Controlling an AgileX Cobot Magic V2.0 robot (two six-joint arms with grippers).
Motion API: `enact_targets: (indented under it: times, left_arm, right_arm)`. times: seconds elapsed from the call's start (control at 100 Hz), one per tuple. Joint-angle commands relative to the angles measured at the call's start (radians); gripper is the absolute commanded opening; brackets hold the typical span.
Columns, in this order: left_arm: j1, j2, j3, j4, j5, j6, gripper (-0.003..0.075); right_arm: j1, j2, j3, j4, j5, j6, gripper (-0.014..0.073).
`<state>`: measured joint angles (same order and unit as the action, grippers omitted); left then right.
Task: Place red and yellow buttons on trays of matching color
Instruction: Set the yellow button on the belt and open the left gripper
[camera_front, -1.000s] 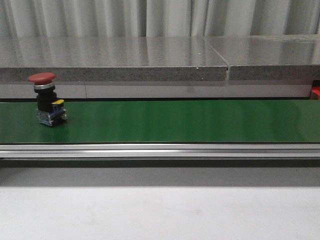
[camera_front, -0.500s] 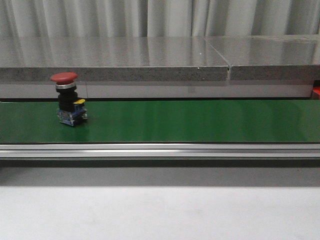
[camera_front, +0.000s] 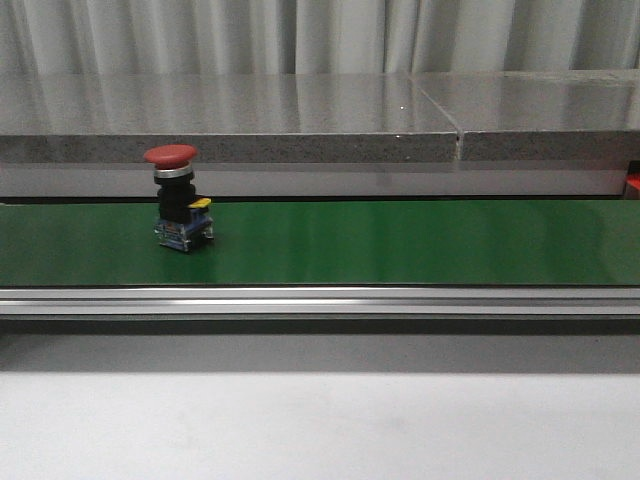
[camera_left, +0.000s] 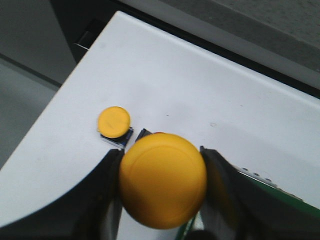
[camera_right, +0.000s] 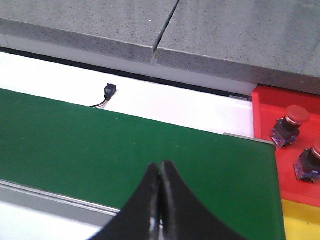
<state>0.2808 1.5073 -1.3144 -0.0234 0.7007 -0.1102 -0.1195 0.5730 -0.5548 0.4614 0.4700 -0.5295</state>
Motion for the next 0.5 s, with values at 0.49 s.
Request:
enact_targets:
  times: [0.49]
  left_arm:
    - [-0.182, -0.043, 0.177, -0.073, -0.094, 0.018, -0.0019]
  right_arm:
    - [-0.002, -0.002, -0.025, 0.025, -0.064, -0.010, -0.0067]
